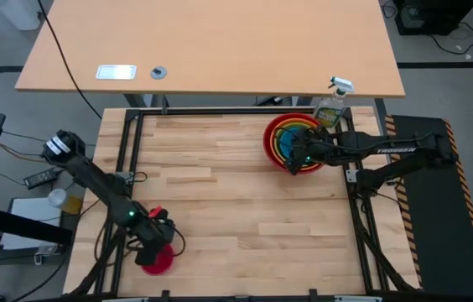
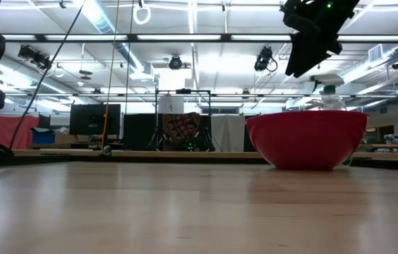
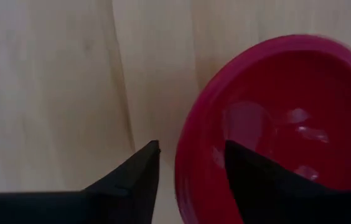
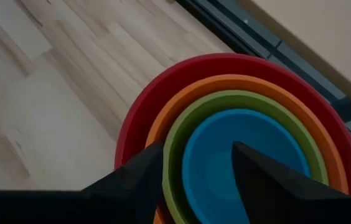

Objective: Nest bowls inside each other
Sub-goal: Stack the pink bowl on top of the blue bowl

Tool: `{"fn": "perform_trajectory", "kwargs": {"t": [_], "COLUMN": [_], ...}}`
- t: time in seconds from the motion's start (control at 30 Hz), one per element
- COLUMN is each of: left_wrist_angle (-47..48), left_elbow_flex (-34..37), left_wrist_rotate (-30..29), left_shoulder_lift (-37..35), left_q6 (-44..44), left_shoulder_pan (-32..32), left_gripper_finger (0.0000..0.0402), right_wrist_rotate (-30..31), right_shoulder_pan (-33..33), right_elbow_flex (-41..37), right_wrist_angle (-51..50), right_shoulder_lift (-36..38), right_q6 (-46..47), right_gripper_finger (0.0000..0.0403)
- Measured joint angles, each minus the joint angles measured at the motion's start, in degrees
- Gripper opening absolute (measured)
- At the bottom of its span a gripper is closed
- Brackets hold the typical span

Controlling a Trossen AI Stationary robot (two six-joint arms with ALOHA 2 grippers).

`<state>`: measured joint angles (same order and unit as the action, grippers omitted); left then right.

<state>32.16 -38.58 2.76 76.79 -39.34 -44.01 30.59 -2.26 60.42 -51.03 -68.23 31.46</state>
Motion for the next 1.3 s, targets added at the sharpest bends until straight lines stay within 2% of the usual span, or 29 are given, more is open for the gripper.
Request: {"fn": "perform_trajectory", "kwargs": {"t": [0.13, 0.3, 0.37, 0.5, 0.7, 0.87, 0.97, 1.07, 1.17, 1.3], "left_wrist_angle": [0.80, 0.97, 0.36, 0.10, -4.69, -14.33, -22.90, -28.72, -28.17, -25.36], "left_elbow_flex": [-1.07, -1.32, -1.56, -1.51, -1.44, -1.22, -1.27, -1.43, -4.43, -9.85], "left_wrist_rotate": [0.58, 1.94, 2.72, 2.56, 0.59, -2.64, -1.40, 3.15, 6.00, 6.17], "left_shoulder_lift": [2.23, 3.20, 3.02, 3.00, 3.02, 3.20, 3.20, 3.20, 3.20, 3.20], "left_q6": [0.11, 1.13, 1.27, 3.60, 13.89, 23.01, 25.33, 26.96, 28.96, 32.37], "left_shoulder_pan": [0.02, 0.28, 1.41, 5.61, 17.98, 30.05, 37.10, 43.23, 47.77, 51.73], "left_gripper_finger": [0.0135, 0.0035, 0.0013, 0.0012, 0.0010, 0.0011, 0.0013, 0.0013, 0.0013, 0.0014], "right_wrist_rotate": [0.00, -1.08, -1.23, -0.16, -0.04, 5.96, 9.11, 10.49, 10.96, 11.01], "right_shoulder_pan": [0.00, 0.62, 1.45, 3.35, 8.15, 14.38, 17.95, 20.78, 22.27, 22.99], "right_elbow_flex": [0.00, 0.00, -0.01, -1.96, -7.65, -10.96, -13.16, -16.25, -20.07, -24.05], "right_wrist_angle": [0.14, 1.15, 1.31, 3.82, 11.54, 16.53, 19.54, 25.04, 31.40, 36.48], "right_shoulder_lift": [0.00, 0.00, 0.12, 0.74, 2.99, 5.95, 7.48, 8.41, 8.44, 8.44], "right_q6": [-0.04, -0.41, -1.27, -1.32, 0.92, 1.35, 0.03, -3.32, -6.17, -7.23], "right_gripper_finger": [0.0196, 0.0196, 0.0196, 0.0196, 0.0196, 0.0196, 0.0196, 0.0196, 0.0196, 0.0196]}}
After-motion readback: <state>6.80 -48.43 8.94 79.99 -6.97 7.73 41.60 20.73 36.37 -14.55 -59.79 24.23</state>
